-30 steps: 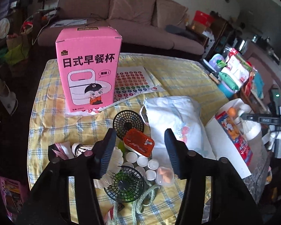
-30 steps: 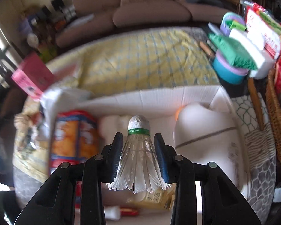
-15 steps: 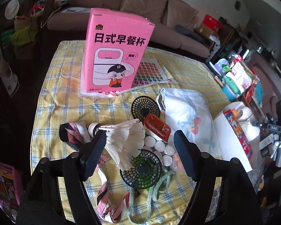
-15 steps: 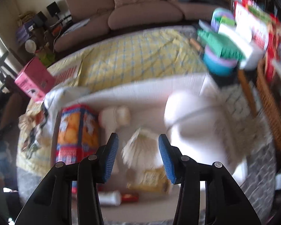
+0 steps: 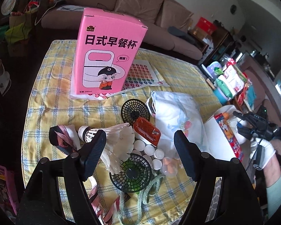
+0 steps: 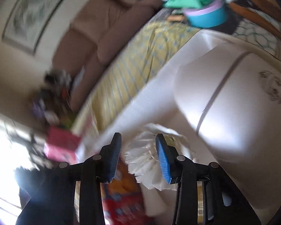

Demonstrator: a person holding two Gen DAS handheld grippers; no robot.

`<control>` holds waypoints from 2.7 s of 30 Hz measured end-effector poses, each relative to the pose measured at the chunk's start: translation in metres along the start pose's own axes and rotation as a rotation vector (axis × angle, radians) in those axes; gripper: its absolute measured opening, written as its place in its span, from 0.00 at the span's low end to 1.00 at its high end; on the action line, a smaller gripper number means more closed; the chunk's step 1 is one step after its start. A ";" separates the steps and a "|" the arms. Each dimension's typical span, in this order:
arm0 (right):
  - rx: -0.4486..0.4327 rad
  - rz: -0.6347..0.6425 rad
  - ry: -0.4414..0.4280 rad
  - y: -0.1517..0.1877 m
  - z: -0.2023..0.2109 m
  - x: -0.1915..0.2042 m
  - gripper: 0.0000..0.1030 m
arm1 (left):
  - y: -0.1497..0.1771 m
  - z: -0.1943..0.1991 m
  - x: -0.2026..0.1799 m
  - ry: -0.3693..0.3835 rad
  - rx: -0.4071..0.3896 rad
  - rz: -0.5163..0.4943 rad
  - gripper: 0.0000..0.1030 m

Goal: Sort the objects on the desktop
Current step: 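Grasp a second white shuttlecock with the left tool while the right tool returns to the cloth, then carry the second shuttlecock over the box with the left tool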

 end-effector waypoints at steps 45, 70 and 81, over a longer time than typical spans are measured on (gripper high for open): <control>0.426 0.839 -0.006 0.294 -0.150 0.192 0.30 | 0.017 -0.021 0.058 0.110 0.022 0.231 0.34; 0.269 0.774 -0.181 0.250 -0.029 0.226 0.13 | -0.024 0.051 -0.065 0.401 -0.113 0.096 0.23; 0.217 0.721 -0.049 0.106 0.053 0.142 0.18 | -0.066 -0.047 -0.249 0.476 -0.007 -0.027 0.23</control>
Point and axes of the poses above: each gripper's, at about its wrist camera, not at the fingertips, and z roughly against the way its jaws point, x to its left, y to its underside, the point moved 6 cm from there along -z, roughly the way its jaws point, and after that the axes turned 9 degrees about -z, right-handed, at the moved point
